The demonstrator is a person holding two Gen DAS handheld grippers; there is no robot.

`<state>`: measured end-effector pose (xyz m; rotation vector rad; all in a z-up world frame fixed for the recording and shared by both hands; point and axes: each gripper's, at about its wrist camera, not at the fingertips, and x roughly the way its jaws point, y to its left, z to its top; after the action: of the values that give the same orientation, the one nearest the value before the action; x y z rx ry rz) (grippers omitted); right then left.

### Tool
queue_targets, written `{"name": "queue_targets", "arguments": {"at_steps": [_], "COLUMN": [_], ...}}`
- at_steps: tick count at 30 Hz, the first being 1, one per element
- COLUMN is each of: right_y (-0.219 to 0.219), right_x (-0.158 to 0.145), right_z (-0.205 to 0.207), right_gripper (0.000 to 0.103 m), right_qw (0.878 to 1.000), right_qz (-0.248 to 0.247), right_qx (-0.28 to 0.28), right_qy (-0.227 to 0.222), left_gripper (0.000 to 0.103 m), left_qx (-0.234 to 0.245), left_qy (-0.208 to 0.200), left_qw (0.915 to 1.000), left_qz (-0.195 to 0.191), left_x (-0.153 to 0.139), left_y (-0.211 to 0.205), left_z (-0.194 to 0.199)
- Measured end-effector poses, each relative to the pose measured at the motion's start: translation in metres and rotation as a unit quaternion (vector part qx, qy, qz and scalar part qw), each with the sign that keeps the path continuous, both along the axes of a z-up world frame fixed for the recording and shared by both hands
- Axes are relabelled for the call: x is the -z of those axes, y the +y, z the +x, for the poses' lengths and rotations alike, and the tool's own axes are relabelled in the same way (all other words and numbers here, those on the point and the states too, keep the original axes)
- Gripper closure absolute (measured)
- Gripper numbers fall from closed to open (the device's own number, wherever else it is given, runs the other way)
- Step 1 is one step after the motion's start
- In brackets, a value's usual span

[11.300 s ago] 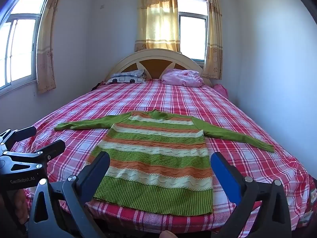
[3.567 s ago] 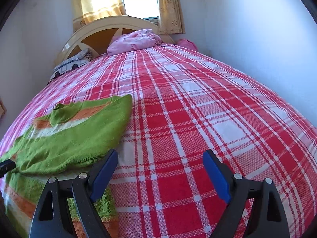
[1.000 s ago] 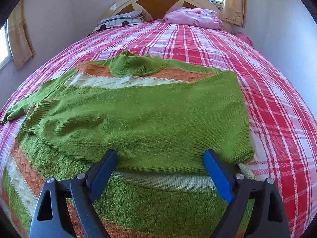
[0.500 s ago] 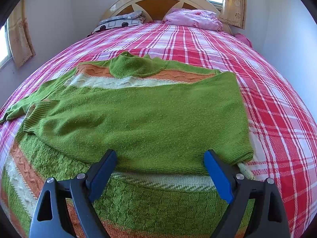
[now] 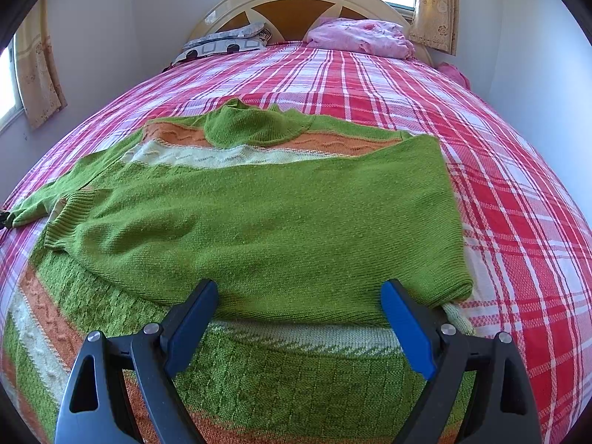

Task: Fold small clothes
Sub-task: 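Move the left tool to the other green sleeve cuff and grasp it, then lift the sleeve with the left tool, lay it across the body, release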

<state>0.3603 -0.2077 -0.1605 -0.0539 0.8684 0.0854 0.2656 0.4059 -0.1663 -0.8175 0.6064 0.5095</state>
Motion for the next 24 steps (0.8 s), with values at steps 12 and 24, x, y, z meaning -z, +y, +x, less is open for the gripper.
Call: {"name": "queue_targets", "arguments": {"at_steps": [12, 24], "right_y": [-0.001, -0.004], "right_x": [-0.001, -0.001], "right_z": [0.0, 0.0], "right_gripper": [0.013, 0.012], "right_qw": [1.0, 1.0], "right_qz": [0.002, 0.018], "right_qx": [0.001, 0.005], "right_qy": [-0.002, -0.009], "left_gripper": [0.097, 0.097], "left_qx": [0.088, 0.187], "left_qy": [-0.089, -0.143], "left_qw": [0.9905, 0.9706], "left_qz": [0.058, 0.049], "left_x": [-0.078, -0.136], "left_y": [-0.048, -0.132], "left_z": [0.013, 0.051]}}
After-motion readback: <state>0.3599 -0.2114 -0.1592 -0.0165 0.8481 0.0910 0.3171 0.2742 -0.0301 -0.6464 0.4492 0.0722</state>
